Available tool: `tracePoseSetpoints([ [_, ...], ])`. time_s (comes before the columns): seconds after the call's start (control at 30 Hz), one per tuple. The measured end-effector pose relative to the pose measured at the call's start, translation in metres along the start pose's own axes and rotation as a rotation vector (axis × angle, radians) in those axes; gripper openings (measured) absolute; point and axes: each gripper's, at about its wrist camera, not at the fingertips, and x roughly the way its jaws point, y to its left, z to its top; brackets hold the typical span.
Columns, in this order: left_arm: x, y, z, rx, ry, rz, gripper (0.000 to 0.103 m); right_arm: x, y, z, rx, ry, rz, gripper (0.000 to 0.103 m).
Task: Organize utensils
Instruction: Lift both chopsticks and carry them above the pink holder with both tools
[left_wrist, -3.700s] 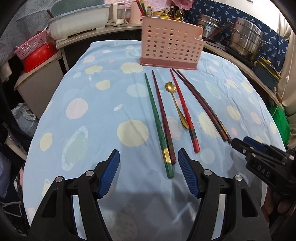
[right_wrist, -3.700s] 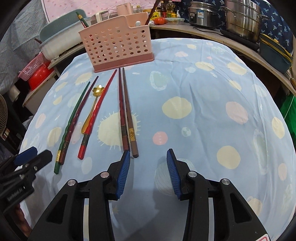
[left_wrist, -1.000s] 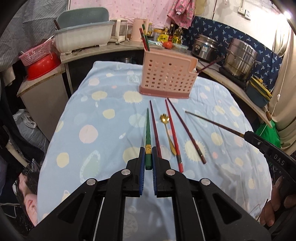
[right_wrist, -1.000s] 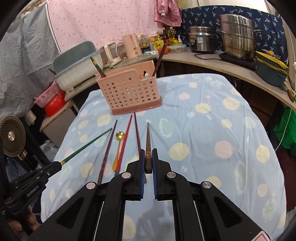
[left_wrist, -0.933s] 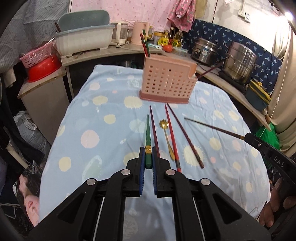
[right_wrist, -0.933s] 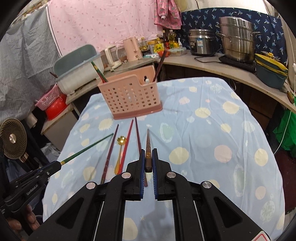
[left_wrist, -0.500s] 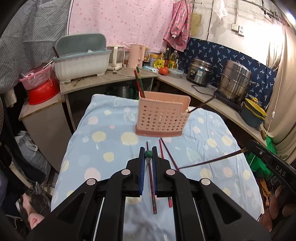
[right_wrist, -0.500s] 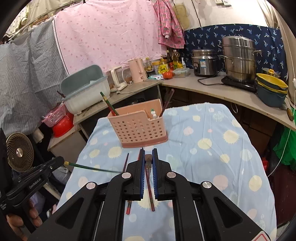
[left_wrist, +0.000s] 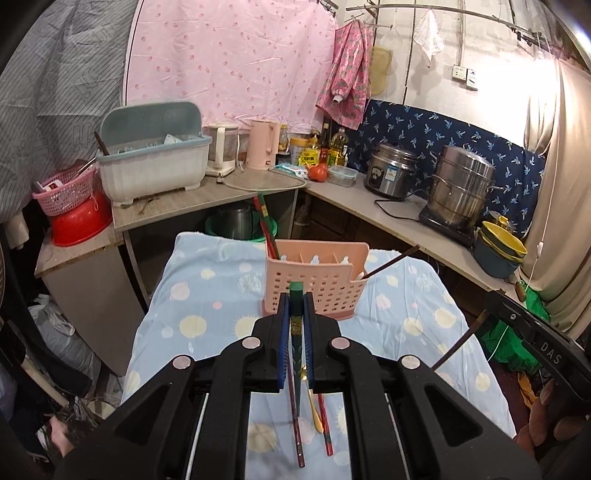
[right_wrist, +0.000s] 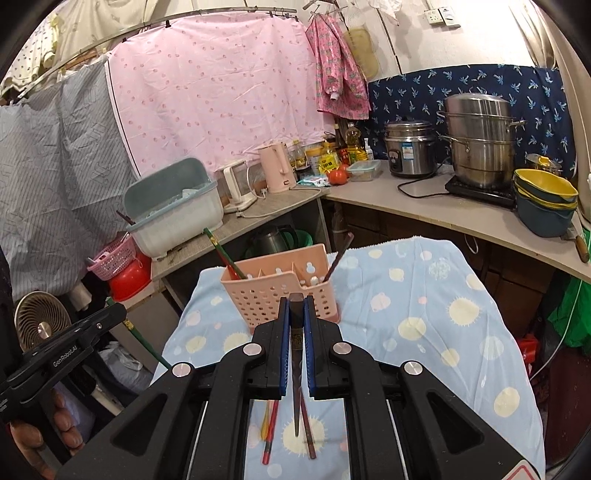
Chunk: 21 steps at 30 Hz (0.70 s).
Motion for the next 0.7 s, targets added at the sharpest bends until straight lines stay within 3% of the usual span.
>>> tracePoseSetpoints([
  [0.23, 0.004, -0.009, 0.036, 0.023, -0.047, -0.023, 0.007, 0.006, 0.003, 0.04, -0.001, -0.067, 0.005, 0.007],
  [0.7, 0.023, -0.024, 0.13, 0.024, -0.219, -0.03, 0.007, 0.046, 0.01, 0.124, 0.073, -0.204, 0.03, 0.007],
])
